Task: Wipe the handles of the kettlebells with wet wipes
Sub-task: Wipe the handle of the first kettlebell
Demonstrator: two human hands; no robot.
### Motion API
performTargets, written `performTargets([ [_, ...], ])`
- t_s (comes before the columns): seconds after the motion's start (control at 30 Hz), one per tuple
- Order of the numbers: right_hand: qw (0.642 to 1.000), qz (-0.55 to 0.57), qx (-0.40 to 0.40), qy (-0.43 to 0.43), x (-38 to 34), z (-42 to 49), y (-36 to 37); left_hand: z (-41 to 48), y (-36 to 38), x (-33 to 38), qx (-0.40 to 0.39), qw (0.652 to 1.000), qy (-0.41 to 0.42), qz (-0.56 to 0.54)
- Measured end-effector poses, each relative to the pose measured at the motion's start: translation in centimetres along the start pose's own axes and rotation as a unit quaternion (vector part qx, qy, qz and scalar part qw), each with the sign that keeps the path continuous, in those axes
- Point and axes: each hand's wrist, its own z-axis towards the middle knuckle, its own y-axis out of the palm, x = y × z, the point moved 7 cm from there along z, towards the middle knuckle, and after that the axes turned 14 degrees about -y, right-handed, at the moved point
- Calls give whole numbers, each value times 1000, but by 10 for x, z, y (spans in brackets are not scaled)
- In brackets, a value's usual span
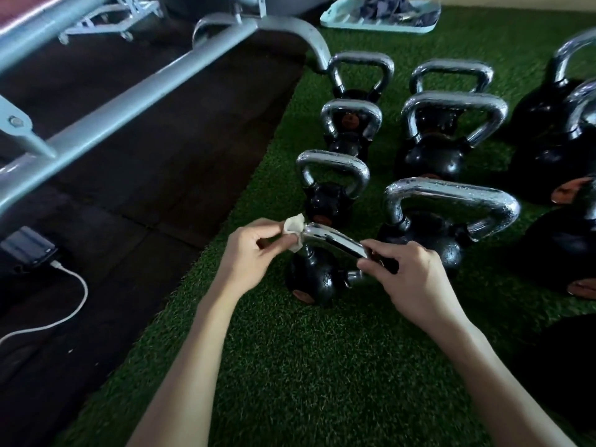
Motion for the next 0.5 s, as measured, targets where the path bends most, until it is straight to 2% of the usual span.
performTargets([
  [0.1, 1000, 14, 1, 3, 2, 1, -1, 0, 6, -1, 21, 1000, -11, -7],
  [0.27, 998, 60, 24, 13, -3, -4, 5, -7, 29, -28, 62, 991, -109, -44],
  [0.43, 993, 112, 1, 33, -2, -3, 16, -8, 21, -5, 135, 987, -55, -67],
  [0.5, 990, 134, -13, 40, -2, -2, 21, -7, 23, -8, 120, 987, -85, -68],
])
